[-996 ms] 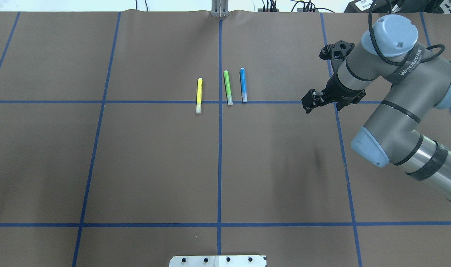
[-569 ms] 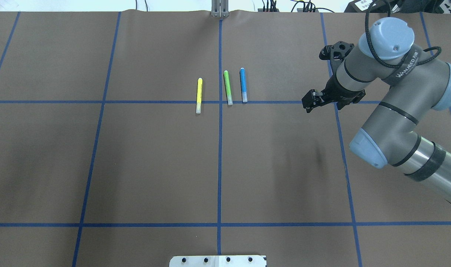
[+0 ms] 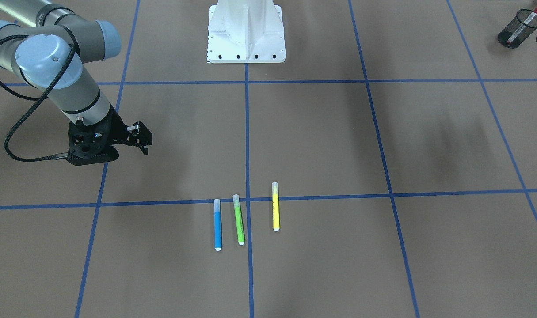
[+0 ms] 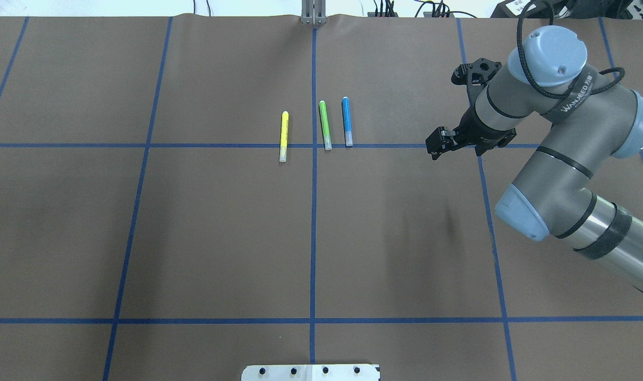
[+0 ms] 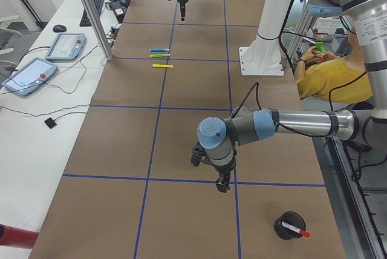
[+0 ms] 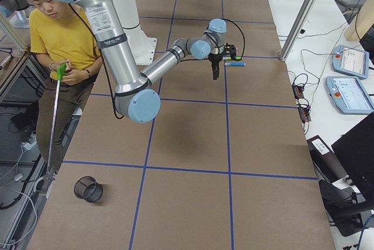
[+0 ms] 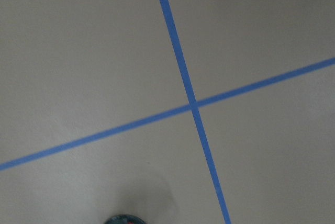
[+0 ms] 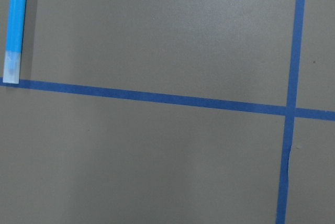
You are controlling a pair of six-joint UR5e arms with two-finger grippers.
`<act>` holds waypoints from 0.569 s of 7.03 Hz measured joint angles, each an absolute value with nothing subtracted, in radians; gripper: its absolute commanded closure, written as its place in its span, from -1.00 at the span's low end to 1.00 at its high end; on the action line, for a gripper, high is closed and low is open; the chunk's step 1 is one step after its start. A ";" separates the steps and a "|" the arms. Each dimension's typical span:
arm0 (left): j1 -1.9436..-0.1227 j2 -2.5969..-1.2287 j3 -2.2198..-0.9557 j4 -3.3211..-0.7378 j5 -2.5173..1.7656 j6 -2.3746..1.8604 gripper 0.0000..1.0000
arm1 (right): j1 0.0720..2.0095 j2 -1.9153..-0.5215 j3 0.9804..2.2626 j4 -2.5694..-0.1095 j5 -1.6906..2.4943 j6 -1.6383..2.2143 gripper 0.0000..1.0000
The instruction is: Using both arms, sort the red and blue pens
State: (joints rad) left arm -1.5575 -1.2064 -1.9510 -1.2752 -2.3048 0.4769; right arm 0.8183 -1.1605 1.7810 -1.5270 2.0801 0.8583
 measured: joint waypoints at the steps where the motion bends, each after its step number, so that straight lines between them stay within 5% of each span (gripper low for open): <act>1: -1.565 -1.230 -1.932 -1.367 -2.305 0.342 -1.00 | 0.818 -1.158 1.781 -1.527 2.080 0.861 -1.00; 4: -1.569 -1.331 -1.925 -1.445 -2.305 -0.014 -1.00 | 0.809 -1.147 1.777 -1.520 2.080 0.881 -1.00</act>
